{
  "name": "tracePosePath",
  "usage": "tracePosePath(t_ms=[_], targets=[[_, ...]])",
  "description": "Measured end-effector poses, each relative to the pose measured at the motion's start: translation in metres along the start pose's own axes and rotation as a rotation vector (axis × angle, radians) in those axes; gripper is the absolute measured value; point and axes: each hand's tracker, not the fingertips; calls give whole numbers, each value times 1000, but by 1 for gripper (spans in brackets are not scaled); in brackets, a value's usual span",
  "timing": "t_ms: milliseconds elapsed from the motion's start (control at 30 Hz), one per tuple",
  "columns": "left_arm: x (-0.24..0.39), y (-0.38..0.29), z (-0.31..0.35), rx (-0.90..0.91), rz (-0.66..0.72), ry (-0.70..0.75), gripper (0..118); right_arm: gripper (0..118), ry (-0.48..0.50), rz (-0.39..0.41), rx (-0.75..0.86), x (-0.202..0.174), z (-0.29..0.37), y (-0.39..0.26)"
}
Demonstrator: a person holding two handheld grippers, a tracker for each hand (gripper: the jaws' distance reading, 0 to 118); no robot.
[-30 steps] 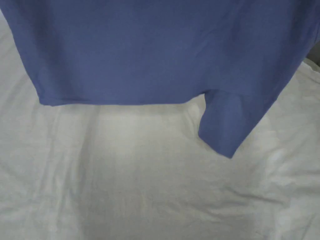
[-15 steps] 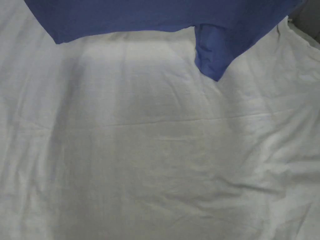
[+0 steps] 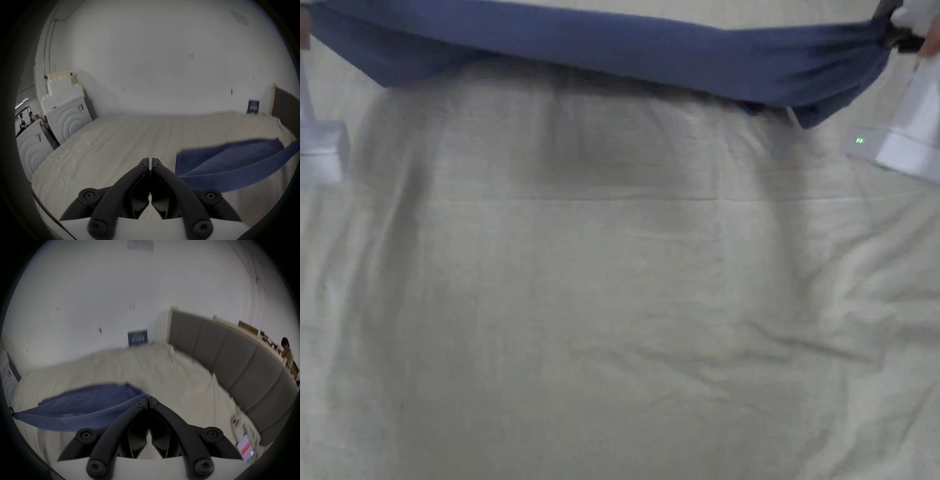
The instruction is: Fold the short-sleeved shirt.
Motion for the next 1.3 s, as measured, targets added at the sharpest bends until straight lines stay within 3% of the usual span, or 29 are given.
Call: tracePosePath(t_ms=[200,367,500,767,933,1300], targets=[[-7,-74,11,-147,-83,-32,0,0,-10,55,-189,12,-27,-105],[-25,-109,43,-195,-83,-67,0,0,28,4,-250,31,-1,-162],[-49,-133,84,-221,-88,-94,0,0,61,9,-286,47,39,-186],[-108,-184,186,-199,1,-140,0,0,115,71,-255,107,139,-222],[-129,-232,246,-196,37,-154,0,0,138,33,-242,145,190,-255],[-155,-312,325,-225,119,-161,0,0,139,59,-243,183,242,-325]])
